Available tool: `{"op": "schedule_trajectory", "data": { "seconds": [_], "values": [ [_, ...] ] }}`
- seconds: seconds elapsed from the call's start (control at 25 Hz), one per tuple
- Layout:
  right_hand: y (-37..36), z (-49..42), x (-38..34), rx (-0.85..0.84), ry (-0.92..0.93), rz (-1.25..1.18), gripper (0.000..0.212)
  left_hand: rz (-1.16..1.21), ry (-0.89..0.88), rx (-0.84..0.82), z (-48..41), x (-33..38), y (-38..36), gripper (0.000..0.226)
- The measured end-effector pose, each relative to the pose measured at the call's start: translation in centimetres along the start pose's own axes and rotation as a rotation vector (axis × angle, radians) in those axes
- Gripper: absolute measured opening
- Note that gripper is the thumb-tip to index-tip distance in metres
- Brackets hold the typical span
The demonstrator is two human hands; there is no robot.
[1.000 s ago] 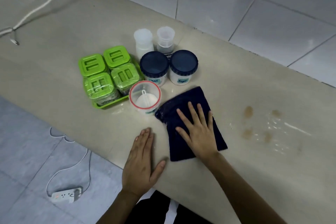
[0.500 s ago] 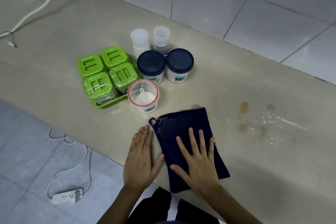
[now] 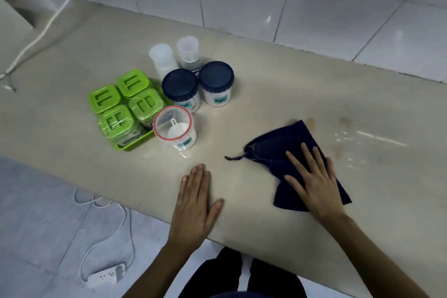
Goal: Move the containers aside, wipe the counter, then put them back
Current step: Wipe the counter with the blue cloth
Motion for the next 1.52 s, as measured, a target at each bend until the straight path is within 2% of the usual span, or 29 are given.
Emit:
{"op": "schedule_trajectory", "data": {
  "seconds": [0.08, 0.16, 0.24, 0.36, 0.56, 0.72, 0.84, 0.92, 1.04, 1.2, 1.4, 1.52],
  "values": [
    [0.5, 2.7, 1.8, 0.040, -0.154, -0.056, 0.069, -0.041, -0.060, -0.018, -0.4, 2.0, -0.8, 0.070],
    [0.2, 3.4, 0.6, 0.073, -0.239, -0.081, 0.068, -0.049, -0.087, -0.026, -1.1, 4.2, -1.6, 0.070],
    [-0.2, 2.2, -1.9, 0.064, -0.177, -0.064, 0.062, -0.042, -0.079, -0.018, -2.0, 5.9, -2.3, 0.071],
    [-0.8, 0.7, -3.8, 0.049, 0.016, 0.017, 0.055, -0.069, -0.048, -0.013, -3.1, 6.7, -3.0, 0.071],
    [-0.4, 1.6, 0.3, 0.047, 0.053, -0.012, 0.057, -0.116, -0.057, -0.016, -3.4, 6.7, -3.2, 0.070],
    [1.8, 5.4, 8.6, 0.049, -0.205, -0.033, 0.063, -0.081, -0.073, -0.027, -3.3, 7.2, -2.3, 0.069],
    [2.3, 7.9, 11.5, 0.092, -0.387, -0.051, 0.064, -0.079, -0.068, -0.015, -3.3, 7.1, -2.4, 0.069],
    [2.0, 8.1, 10.1, 0.122, -0.360, -0.045, 0.063, -0.087, -0.060, -0.019, -3.3, 7.1, -2.4, 0.069],
    [1.2, 6.6, 4.2, 0.115, -0.308, -0.100, 0.068, -0.071, -0.066, -0.014, -3.3, 6.8, -2.1, 0.070],
    [-0.1, 3.9, -2.4, 0.047, -0.068, -0.039, 0.056, -0.089, -0.064, 0.007, -3.2, 6.7, -2.8, 0.073],
    [0.1, 3.3, 3.6, 0.061, 0.094, 0.044, 0.050, -0.046, -0.047, 0.007, -3.4, 6.8, -2.8, 0.074],
    [1.4, 1.2, 8.2, 0.094, 0.077, 0.024, 0.053, -0.003, -0.055, 0.004, -3.4, 6.9, -2.8, 0.073]
  ]
}}
Point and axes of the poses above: each hand's wrist, its own z-axis away from the middle knuckle, its own y-axis out of the back of the hand, x = y × z, the point moved 2 cm from there along -z, towards the middle knuckle, and after that the axes turned 12 degrees about y, right-handed, at the moved point
